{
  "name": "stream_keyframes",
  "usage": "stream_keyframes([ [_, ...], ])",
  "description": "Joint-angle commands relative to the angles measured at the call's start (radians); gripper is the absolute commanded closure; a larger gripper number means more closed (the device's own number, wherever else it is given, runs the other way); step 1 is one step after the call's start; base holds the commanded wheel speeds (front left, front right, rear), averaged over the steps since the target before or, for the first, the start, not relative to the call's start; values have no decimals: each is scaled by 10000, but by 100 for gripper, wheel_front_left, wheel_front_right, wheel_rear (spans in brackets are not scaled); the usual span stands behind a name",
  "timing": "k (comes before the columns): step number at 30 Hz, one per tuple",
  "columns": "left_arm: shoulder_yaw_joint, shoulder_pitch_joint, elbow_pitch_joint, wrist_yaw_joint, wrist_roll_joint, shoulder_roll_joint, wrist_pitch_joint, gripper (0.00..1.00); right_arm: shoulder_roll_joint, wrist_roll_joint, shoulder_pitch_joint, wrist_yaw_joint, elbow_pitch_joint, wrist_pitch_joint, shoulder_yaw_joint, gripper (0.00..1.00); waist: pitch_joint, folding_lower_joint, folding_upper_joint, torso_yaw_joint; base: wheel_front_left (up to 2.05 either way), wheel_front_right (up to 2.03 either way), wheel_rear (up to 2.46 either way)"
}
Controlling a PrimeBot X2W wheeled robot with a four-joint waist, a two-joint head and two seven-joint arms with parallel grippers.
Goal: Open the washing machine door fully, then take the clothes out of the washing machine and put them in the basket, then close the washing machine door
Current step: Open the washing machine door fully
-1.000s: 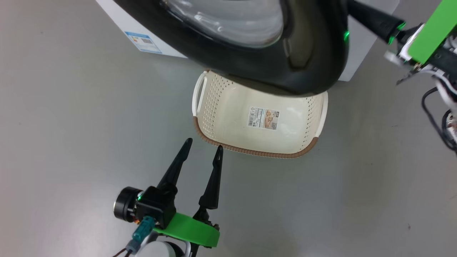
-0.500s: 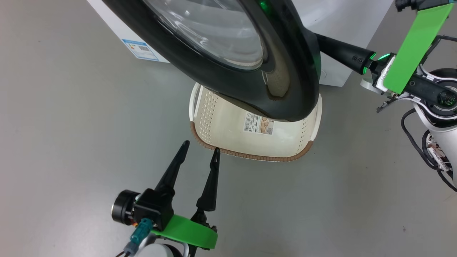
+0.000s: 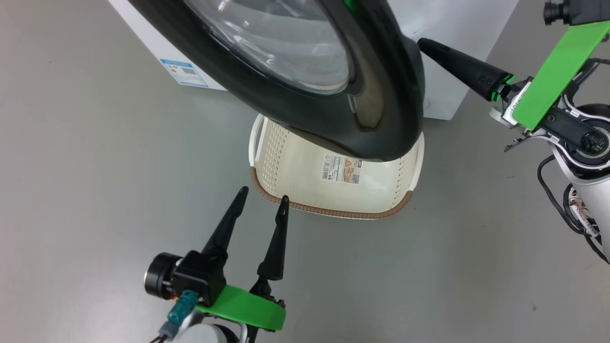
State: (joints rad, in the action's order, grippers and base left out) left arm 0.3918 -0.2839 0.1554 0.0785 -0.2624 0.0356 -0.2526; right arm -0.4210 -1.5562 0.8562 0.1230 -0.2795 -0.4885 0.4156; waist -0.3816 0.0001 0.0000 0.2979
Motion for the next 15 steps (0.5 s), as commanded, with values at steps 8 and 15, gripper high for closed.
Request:
stream_keyframes([
  [8,-760,221,-67,-260,83,147,-92,0,72,286,-777,77,-70,1021,45,0,421,0,0,-449,0,0,0],
  [15,-1294,419,68,-461,202,147,-92,0,25,276,-1757,77,-76,1667,216,0,776,0,0,-837,0,0,0],
])
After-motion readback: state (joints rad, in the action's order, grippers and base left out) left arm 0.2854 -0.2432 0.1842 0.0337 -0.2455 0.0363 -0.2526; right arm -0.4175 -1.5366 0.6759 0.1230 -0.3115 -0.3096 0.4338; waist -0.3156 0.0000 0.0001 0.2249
